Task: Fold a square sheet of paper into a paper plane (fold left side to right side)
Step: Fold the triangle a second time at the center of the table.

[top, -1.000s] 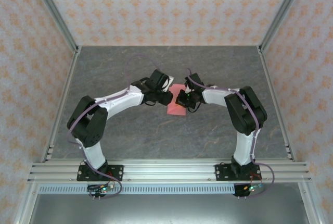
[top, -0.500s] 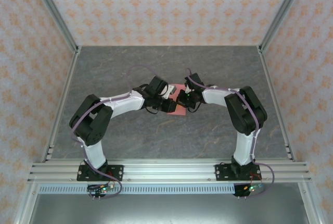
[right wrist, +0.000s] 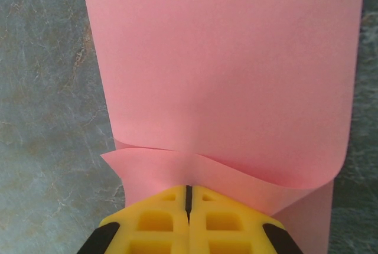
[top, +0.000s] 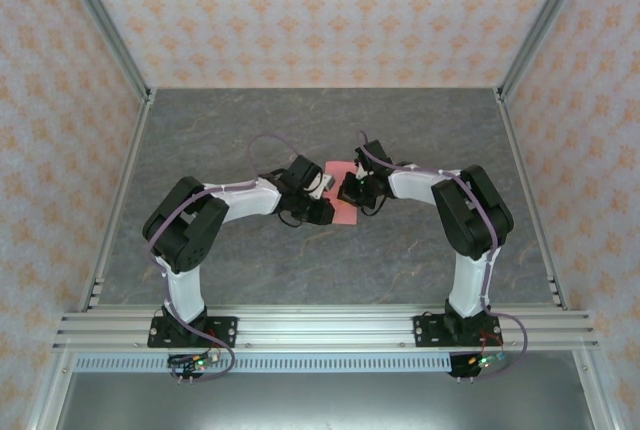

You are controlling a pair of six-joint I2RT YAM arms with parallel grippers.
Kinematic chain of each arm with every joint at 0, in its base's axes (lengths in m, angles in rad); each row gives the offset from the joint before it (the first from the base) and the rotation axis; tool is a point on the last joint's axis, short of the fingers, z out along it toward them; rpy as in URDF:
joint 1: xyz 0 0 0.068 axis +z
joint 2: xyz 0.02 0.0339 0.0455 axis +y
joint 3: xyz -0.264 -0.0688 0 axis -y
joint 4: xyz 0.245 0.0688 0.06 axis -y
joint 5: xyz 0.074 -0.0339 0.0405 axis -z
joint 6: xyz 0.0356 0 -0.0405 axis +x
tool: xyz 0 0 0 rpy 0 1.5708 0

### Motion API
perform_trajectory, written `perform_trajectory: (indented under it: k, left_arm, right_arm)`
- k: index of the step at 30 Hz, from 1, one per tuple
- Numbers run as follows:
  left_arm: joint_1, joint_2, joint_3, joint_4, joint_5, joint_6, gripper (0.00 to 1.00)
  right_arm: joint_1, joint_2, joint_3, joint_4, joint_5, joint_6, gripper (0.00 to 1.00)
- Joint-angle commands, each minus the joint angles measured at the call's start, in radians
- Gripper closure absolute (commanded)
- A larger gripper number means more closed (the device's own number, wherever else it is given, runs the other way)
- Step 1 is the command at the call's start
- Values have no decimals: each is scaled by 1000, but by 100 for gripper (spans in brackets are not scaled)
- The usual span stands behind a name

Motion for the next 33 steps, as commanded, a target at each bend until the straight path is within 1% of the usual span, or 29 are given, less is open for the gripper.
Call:
perform_trajectory:
  k: [1,8,16,21,26,29,33]
  left_arm:
    - [12,18,-20,25,-8,-21,82]
    - [20,12,-50,27,-26,-33,84]
    - [37,-32,-147,52,-12,-61,93]
    - [69,-89,-205,111,56,-94,98]
    - [91,-139,-174,145,154,-106,100]
    - [90,-123,-131,157,216,-113,100]
    - [91,-75,-86,150,226,-109,100]
  right_arm:
    - [0,37,1,-89,56,-22,98]
    - [1,36,3,-100,60,-26,98]
    - [1,36,6,-113,67,-34,98]
    - [1,35,10,-118,65,-37,98]
    - [0,35,8,-119,63,-36,98]
    - [1,34,11,-121,63,-37,98]
    - [1,31,11,-121,64,-36,98]
